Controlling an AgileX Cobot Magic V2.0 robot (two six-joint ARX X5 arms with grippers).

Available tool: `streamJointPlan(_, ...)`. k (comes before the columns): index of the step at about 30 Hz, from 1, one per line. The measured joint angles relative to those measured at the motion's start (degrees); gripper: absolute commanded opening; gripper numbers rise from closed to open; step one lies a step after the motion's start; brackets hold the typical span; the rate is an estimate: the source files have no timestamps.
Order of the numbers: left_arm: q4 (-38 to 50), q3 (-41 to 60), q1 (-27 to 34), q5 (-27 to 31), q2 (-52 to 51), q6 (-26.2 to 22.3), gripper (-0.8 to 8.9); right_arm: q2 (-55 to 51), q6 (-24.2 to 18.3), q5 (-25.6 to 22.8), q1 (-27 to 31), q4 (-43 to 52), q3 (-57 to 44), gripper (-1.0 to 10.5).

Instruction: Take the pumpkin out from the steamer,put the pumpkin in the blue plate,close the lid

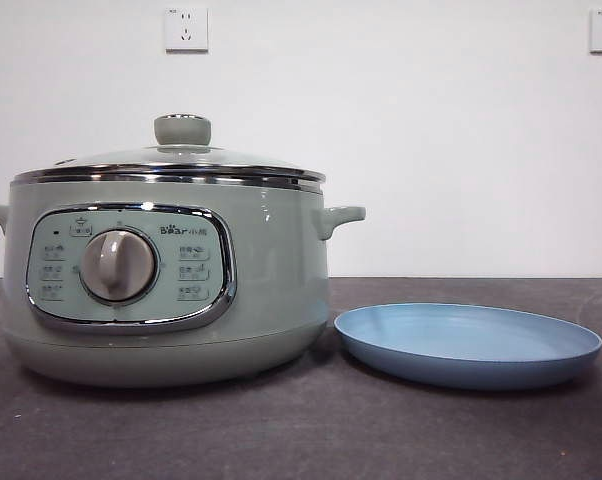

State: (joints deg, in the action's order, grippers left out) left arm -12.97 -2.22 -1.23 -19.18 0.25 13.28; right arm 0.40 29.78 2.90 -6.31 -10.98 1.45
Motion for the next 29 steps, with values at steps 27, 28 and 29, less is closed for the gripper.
streamJointPlan(27, 0.2, -15.6, 0.0, 0.5, 13.4, 9.2, -0.08, 14.0, -4.1, 3.2, 0.0, -4.8, 21.1, -0.2)
streamJointPlan(28, 0.2, -16.8, 0.0, 0.1, 15.0, 8.2, -0.08, 15.4, -5.3, 3.4, 0.0, -4.9, 22.7, -0.2)
streamJointPlan(29, 0.2, -17.8, 0.0, -0.3, 16.3, 7.3, -0.08, 16.6, -6.3, 3.9, 0.0, -5.0, 23.9, -0.2)
